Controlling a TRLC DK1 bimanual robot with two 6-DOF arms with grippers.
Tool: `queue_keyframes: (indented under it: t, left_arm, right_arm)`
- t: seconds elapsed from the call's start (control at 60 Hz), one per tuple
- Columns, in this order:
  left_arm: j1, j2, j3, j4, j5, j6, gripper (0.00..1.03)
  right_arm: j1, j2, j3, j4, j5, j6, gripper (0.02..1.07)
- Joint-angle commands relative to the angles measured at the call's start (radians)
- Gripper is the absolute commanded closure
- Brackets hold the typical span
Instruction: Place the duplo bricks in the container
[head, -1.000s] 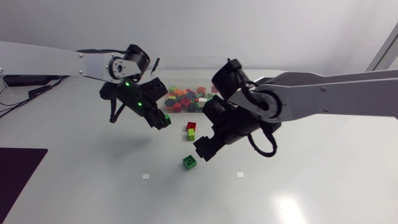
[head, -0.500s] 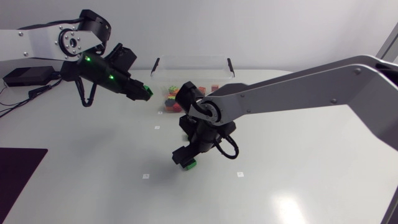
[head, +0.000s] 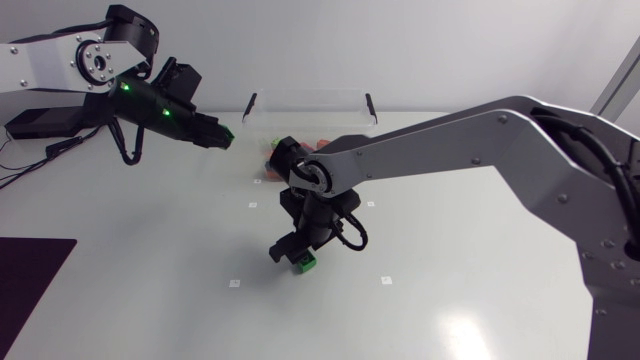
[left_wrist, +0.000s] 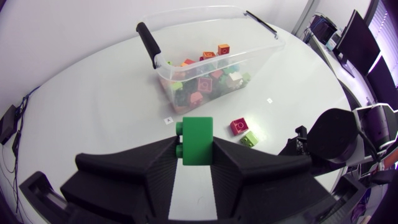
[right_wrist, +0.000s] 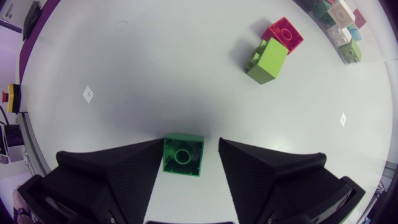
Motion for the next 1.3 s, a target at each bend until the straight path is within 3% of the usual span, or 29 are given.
queue_keyframes:
  t: [0.0,0.117,0.3,0.733,0.983,1.05,1.15,1.183,1.233,1.283]
  left_arm:
    - [0.004,-0.020,0.042,0.017,0.006,-0.043,0.75]
    - [-0.002,-0.008,0.068,0.039,0.006,-0.058,0.75]
    - [-0.017,0.047,0.141,0.060,0.001,-0.095,0.74]
    - [-0.083,0.308,0.390,0.131,-0.031,-0.159,0.72]
    - [-0.114,0.429,0.510,0.157,-0.060,-0.170,0.68]
    - [-0.122,0.446,0.533,0.157,-0.062,-0.167,0.57]
    - [-0.131,0.459,0.546,0.157,-0.068,-0.155,0.28]
    - [-0.137,0.459,0.543,0.157,-0.070,-0.136,0.13]
    - [-0.142,0.451,0.534,0.156,-0.074,-0.116,0.05]
    - [-0.140,0.423,0.503,0.156,-0.073,-0.099,0.05]
  right_arm:
    - [0.005,0.036,0.018,-0.015,0.008,0.029,0.60]
    - [0.006,0.043,0.013,-0.016,0.008,0.024,0.63]
    - [0.009,0.027,-0.007,-0.021,0.008,0.020,0.80]
    - [-0.078,-0.128,-0.007,-0.049,0.008,0.003,0.84]
    - [-0.164,-0.179,0.088,-0.108,0.004,-0.022,0.84]
    - [-0.189,-0.179,0.142,-0.128,0.002,-0.032,0.84]
    - [-0.224,-0.173,0.227,-0.156,0.001,-0.040,0.84]
    - [-0.236,-0.168,0.262,-0.168,0.001,-0.043,0.84]
    - [-0.249,-0.162,0.299,-0.174,0.001,-0.048,0.84]
    - [-0.264,-0.154,0.337,-0.184,-0.003,-0.048,0.84]
